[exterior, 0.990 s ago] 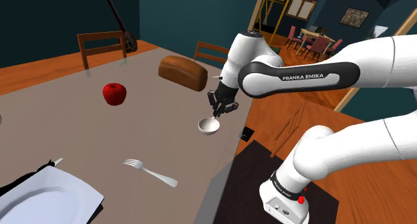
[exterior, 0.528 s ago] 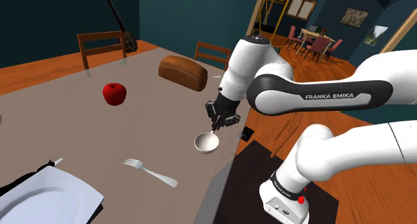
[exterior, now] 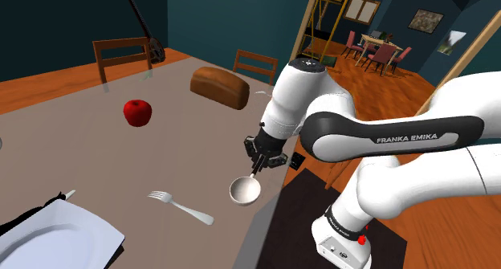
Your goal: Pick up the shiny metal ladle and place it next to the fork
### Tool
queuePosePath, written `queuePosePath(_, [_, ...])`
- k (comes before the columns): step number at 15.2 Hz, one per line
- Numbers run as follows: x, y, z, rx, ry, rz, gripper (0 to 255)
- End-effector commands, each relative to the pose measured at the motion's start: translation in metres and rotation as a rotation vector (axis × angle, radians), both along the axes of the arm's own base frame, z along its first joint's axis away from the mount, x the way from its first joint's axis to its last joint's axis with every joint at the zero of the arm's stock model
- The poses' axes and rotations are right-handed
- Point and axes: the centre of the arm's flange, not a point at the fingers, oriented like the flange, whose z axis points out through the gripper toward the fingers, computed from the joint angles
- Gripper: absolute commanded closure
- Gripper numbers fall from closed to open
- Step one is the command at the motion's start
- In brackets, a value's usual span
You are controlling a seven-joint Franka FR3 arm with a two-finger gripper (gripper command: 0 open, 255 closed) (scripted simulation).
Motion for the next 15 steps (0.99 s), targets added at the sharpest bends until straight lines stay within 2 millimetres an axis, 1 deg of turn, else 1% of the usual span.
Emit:
queuePosePath(1, [-0.001,-0.001,-0.010,0.000,0.000,0.000,255])
queuePosePath(14, [-0.001,-0.001,-0.079,0.000,0.000,0.000,255])
queuePosePath(15, [-0.001,-0.001,-0.079,0.000,0.000,0.000,255])
